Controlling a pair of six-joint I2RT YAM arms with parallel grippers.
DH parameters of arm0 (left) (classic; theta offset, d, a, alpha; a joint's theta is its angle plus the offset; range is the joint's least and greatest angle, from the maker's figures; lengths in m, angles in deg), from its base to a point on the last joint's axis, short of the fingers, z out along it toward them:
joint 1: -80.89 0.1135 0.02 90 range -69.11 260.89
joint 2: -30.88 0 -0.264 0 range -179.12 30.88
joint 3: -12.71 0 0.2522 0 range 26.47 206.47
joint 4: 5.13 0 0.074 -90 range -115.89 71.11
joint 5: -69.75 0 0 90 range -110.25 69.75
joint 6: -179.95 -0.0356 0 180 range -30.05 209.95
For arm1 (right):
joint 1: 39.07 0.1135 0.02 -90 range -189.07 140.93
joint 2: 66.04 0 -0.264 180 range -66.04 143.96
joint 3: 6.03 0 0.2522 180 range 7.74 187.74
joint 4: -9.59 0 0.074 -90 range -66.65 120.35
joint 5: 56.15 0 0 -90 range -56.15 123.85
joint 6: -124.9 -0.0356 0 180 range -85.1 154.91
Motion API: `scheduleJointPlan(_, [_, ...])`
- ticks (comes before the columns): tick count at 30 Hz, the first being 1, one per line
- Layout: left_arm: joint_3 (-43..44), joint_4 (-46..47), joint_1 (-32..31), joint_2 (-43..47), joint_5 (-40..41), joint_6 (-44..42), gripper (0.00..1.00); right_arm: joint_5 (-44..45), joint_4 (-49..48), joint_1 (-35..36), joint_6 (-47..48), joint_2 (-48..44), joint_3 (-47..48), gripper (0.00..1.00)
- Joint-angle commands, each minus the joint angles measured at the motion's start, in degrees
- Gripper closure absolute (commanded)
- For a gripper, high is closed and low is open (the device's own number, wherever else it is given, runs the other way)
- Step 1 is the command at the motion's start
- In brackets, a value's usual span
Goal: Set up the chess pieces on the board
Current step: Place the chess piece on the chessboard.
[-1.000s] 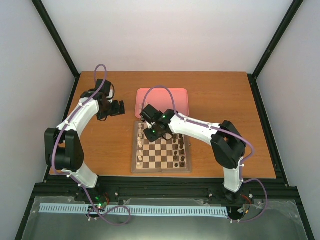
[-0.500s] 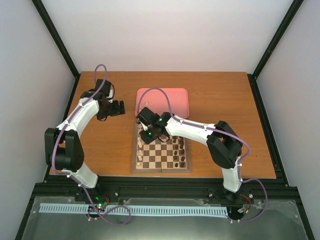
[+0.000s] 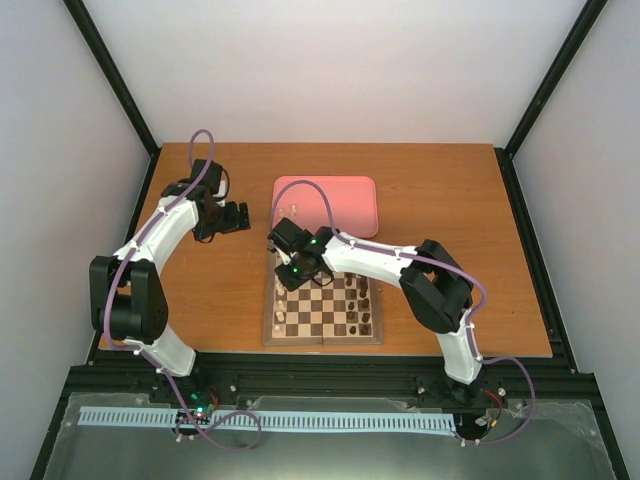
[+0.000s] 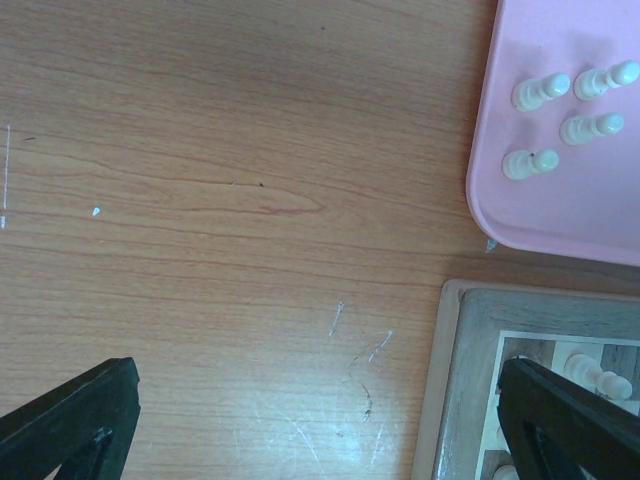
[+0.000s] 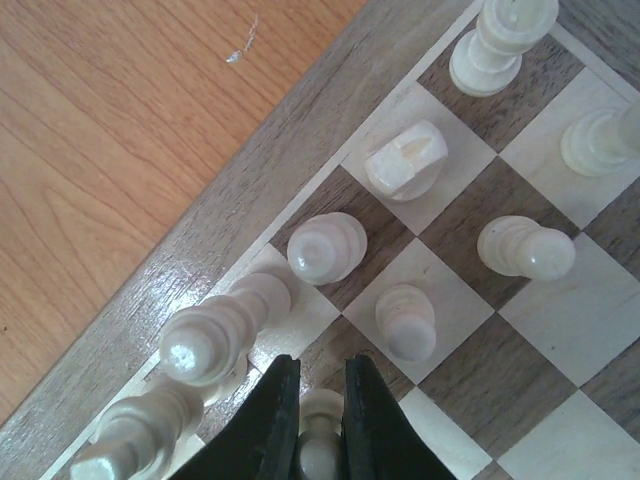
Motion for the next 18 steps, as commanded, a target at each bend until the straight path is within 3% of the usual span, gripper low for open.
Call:
scheduleJointPlan(1, [0.1,0.7,-0.2,1.6,0.5,-0.9,0.0,0.6,-0.1,0.7,0.9,1.4,1.9,0.97])
scheduleJointPlan(18, [-0.1,0.9,-0.2,1.1,0.2,-1.0,0.0,2.1,2.4,0.6,1.6,3.1,3.6,0.87])
